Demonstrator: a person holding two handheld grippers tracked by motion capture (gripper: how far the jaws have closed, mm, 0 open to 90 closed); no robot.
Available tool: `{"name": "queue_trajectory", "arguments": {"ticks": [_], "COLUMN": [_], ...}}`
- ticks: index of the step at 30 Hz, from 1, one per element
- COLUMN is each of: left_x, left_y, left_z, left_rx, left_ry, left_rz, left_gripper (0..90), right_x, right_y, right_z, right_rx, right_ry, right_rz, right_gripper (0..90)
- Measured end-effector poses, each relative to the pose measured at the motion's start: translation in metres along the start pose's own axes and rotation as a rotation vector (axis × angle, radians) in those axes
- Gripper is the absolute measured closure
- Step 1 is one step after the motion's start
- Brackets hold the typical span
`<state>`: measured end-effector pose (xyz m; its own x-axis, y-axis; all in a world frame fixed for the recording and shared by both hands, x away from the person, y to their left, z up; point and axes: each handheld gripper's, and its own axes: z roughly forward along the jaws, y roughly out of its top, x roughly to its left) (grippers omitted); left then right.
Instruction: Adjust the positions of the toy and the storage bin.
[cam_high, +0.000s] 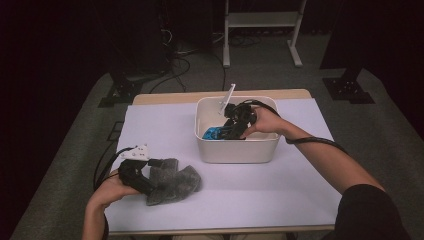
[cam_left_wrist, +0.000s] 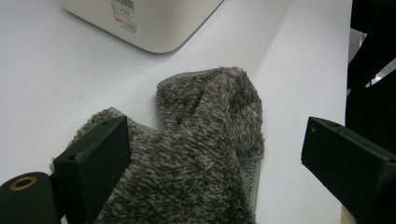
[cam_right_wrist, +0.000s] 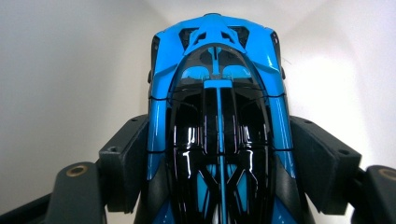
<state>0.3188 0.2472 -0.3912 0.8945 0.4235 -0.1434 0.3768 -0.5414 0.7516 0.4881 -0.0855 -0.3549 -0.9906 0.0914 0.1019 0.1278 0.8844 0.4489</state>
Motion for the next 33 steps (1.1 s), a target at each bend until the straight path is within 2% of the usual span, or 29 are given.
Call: {"name": "queue_trajectory", "arguments": {"ticks": [12,17,20,23,32,33], "left_x": [0.0,0.0,0.0,0.0,-0.002,-0.002], "left_y": [0.0,-0.001,-0.001,-0.001,0.0,0.001], "left_z": [-0.001,-0.002,-0.002,-0.003,-0.002,-0.002], "left_rx": [-0.002,-0.002,0.002,-0.001,0.002,0.003], "left_ry": [0.002,0.004,0.005,0.006,0.003,0.002], "left_rz": [0.001,0.0,0.003,0.002,0.005,0.01], "left_gripper": [7.4,7.3,7.3,7.3,7.3,7.3], "right_x": [-0.001,-0.002,-0.002,-0.001,-0.002,-0.003], "right_y": [-0.001,-0.001,-0.001,-0.001,-0.002,-0.002], "right_z": [0.004,0.003,0.008,0.012,0.012,0.009], "right_rx": [0.026,0.008,0.061,0.095,0.082,0.05], "right_ry": [0.01,0.025,0.016,0.033,0.019,0.026], "right_rz": [0.003,0.006,-0.003,-0.004,0.004,0.012], "right_gripper": [25.2,26.4,26.4,26.2,25.4,25.4]}}
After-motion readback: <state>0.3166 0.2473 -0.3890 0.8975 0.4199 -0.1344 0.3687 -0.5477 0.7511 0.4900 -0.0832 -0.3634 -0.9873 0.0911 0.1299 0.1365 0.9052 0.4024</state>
